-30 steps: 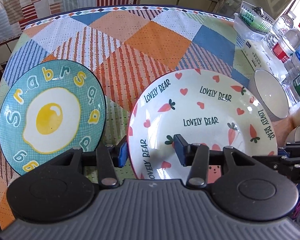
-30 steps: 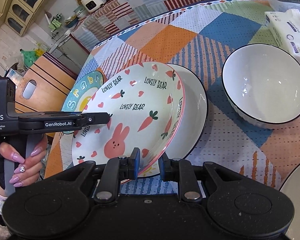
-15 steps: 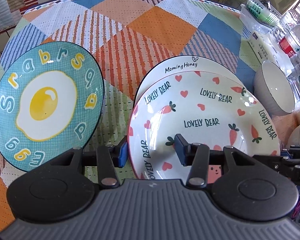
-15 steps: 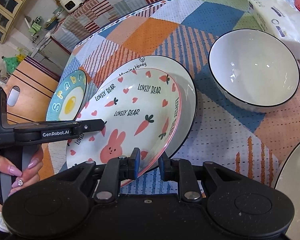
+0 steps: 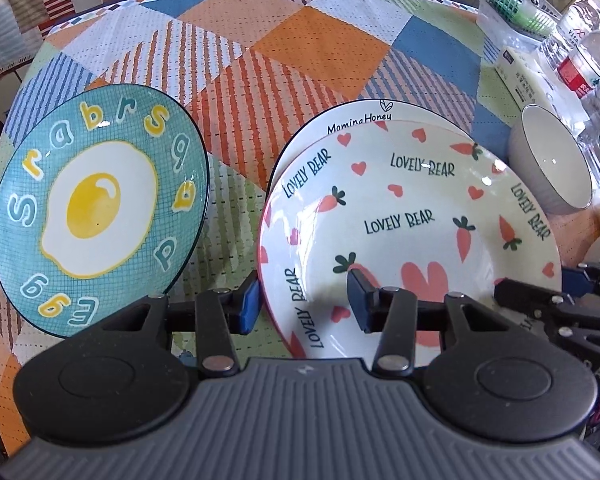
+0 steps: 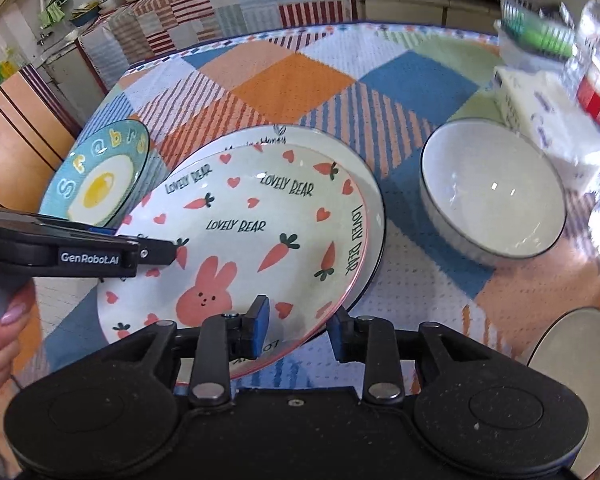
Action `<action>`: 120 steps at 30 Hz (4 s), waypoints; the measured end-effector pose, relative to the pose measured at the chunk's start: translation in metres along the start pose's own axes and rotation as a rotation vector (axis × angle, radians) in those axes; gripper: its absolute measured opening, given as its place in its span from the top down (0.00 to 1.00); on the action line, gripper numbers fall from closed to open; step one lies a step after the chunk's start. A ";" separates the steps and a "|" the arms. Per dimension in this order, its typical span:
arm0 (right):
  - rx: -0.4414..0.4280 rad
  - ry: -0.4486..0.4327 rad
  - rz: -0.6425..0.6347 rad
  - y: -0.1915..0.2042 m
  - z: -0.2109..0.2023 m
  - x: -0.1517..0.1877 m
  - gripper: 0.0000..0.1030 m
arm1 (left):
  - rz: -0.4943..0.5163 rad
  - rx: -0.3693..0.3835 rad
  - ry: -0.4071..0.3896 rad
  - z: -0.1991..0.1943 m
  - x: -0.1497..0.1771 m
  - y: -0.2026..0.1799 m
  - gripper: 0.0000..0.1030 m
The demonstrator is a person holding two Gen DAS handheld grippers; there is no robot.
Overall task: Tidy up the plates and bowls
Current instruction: 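Lower the Lovely Bear plate into the Morning Honey plate and open right gripper, then withdraw the right gripper and move it toward the teal egg plate, then grasp the teal egg plate rim with the right gripper and tilt it up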
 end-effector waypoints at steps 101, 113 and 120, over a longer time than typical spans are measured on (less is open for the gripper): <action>-0.451 0.068 -0.167 0.149 0.142 -0.092 0.57 | -0.183 -0.051 -0.239 -0.027 0.016 0.234 0.68; -0.490 0.041 -0.146 0.151 0.153 -0.095 0.79 | -0.255 -0.037 -0.255 -0.027 0.018 0.226 0.79; -0.489 0.007 -0.124 0.139 0.128 -0.102 0.81 | -0.267 0.031 -0.220 -0.039 0.017 0.210 0.78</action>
Point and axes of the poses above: each gripper's, at about its wrist camera, not at the fingertips, and z roughly the way its jaws point, y to its left, x to its underside, the point moved 7 cm from there along z, roughly the way its jaws point, and after that the axes turned 11 degrees about -y, right-handed, at the moved point
